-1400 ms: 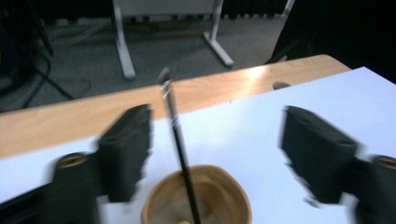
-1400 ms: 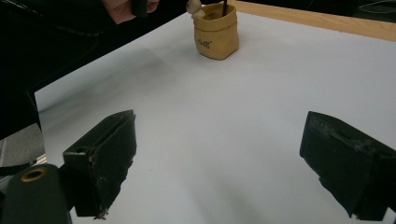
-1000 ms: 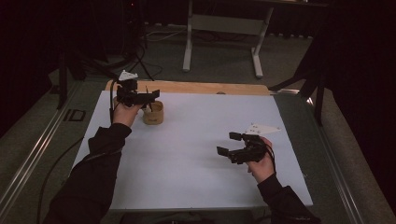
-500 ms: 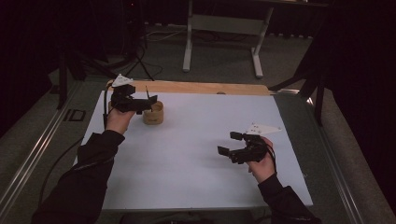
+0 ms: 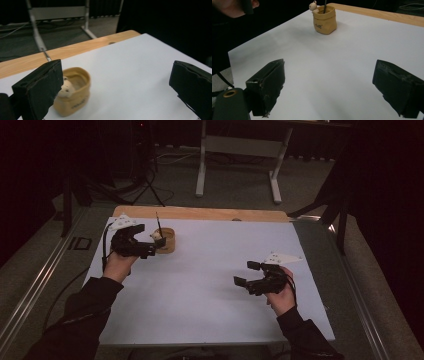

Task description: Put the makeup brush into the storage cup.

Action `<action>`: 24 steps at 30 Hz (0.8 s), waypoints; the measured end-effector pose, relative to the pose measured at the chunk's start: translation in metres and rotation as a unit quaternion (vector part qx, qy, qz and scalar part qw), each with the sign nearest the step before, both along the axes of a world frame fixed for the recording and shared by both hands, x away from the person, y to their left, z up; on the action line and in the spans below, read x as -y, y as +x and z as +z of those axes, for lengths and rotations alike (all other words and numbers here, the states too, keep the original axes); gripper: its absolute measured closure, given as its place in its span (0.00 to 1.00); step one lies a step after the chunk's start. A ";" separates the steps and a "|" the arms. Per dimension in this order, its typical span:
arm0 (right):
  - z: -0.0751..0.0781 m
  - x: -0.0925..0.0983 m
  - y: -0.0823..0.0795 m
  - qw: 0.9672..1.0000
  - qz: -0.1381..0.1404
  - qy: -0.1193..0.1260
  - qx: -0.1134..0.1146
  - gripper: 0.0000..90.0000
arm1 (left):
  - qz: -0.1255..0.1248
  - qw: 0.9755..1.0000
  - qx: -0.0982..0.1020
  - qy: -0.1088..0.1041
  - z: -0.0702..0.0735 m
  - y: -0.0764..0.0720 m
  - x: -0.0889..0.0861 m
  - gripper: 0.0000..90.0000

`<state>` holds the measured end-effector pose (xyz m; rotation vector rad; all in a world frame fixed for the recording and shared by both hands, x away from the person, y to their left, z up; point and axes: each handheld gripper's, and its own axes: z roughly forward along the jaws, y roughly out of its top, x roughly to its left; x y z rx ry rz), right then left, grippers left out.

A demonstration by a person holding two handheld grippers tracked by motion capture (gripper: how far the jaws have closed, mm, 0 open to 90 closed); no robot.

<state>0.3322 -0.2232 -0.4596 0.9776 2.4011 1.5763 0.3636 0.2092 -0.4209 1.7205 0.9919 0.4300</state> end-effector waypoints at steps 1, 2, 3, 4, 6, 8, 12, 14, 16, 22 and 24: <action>0.000 0.000 0.000 1.000 -0.001 0.000 0.001 0.12 | -0.005 1.000 0.002 -0.002 -0.001 -0.004 0.000 0.00; 0.000 0.000 0.000 1.000 -0.001 0.000 0.001 0.12 | -0.005 1.000 0.002 -0.002 -0.001 -0.004 0.000 0.00; 0.000 0.000 0.000 1.000 -0.001 0.000 0.000 0.12 | -0.020 1.000 0.007 -0.008 -0.005 -0.011 0.000 0.00; -0.001 0.001 0.000 1.000 -0.003 0.001 0.002 0.12 | -0.027 1.000 0.007 -0.013 -0.006 -0.013 0.001 0.00; 0.000 0.001 0.000 1.000 -0.001 0.001 0.001 0.12 | -0.034 0.999 0.009 -0.017 -0.009 -0.020 0.001 0.00; 0.000 0.001 0.000 1.000 -0.002 0.000 0.002 0.12 | -0.043 0.999 0.007 -0.030 -0.011 -0.026 0.000 0.00; -0.003 0.001 0.001 1.000 0.004 0.001 -0.002 0.12 | -0.060 0.998 0.013 -0.030 -0.017 -0.039 0.002 0.00; -0.005 0.000 0.001 1.000 0.005 -0.001 -0.004 0.12 | -0.070 0.997 0.016 -0.029 -0.021 -0.045 0.004 0.00; -0.006 -0.001 0.001 1.000 0.006 -0.003 -0.002 0.12 | -0.073 0.997 0.021 -0.027 -0.023 -0.049 0.006 0.00; -0.007 -0.001 0.000 1.000 0.005 -0.008 0.005 0.12 | -0.089 0.996 0.011 -0.020 -0.036 -0.060 0.013 0.00; -0.008 -0.001 -0.001 1.000 0.006 -0.011 0.006 0.12 | -0.090 0.996 0.009 -0.021 -0.040 -0.064 0.014 0.00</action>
